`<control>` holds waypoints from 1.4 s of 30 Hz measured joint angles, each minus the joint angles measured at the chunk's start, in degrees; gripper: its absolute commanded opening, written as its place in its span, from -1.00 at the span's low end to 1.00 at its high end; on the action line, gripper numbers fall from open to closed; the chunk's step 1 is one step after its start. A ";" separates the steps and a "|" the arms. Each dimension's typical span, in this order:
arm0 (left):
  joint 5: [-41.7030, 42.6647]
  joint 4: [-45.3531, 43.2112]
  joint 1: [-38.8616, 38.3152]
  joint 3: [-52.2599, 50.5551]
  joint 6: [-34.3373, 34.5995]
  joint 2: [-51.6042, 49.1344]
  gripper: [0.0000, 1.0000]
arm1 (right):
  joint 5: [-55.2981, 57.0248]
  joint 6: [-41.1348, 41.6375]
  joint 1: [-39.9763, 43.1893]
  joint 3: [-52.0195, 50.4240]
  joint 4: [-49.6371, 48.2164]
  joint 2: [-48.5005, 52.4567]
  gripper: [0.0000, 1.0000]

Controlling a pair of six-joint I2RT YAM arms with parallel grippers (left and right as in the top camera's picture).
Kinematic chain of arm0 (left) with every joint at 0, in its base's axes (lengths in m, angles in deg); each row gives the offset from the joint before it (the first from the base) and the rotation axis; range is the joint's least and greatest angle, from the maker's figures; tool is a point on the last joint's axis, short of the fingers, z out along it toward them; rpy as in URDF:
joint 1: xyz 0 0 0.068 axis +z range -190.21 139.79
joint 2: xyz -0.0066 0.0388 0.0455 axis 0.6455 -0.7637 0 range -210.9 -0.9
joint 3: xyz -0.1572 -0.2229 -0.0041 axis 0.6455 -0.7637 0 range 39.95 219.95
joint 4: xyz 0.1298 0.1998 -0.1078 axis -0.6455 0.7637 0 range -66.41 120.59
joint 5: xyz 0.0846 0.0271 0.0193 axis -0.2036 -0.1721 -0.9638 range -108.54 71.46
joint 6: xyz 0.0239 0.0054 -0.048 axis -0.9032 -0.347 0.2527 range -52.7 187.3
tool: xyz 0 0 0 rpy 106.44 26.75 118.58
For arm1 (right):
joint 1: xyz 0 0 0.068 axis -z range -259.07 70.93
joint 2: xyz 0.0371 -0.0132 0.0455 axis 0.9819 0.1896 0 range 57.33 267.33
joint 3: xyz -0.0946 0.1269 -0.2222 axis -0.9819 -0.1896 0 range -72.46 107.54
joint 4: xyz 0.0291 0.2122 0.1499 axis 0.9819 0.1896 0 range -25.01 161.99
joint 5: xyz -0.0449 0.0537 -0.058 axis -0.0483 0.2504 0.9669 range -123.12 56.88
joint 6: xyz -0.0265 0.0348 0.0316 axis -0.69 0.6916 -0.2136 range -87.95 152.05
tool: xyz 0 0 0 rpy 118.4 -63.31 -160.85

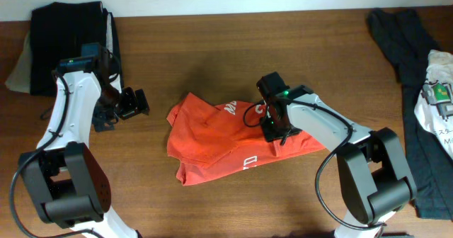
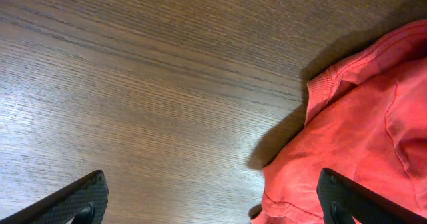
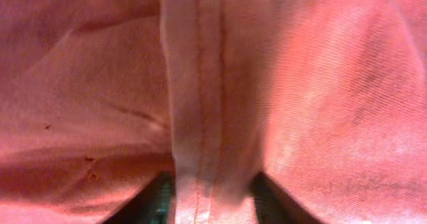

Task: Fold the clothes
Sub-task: 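Fold the right portion further left over the shirt with the right gripper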

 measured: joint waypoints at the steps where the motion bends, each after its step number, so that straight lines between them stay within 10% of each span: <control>1: 0.00 0.00 0.00 0.00 0.00 0.00 0.99 | 0.11 0.00 0.00 0.00 -0.02 0.00 -0.24; 14: 0.00 0.00 0.00 0.00 0.00 0.00 0.99 | 1.27 0.28 0.00 0.00 -1.07 0.00 -0.37; 17: 0.00 -0.02 0.00 0.00 0.00 0.00 0.99 | 1.25 0.42 0.00 0.00 -1.20 0.00 -0.92; 42: 0.00 -0.28 0.00 0.00 0.00 0.00 0.99 | -6.88 6.05 -2.73 4.20 -0.02 -5.57 -0.92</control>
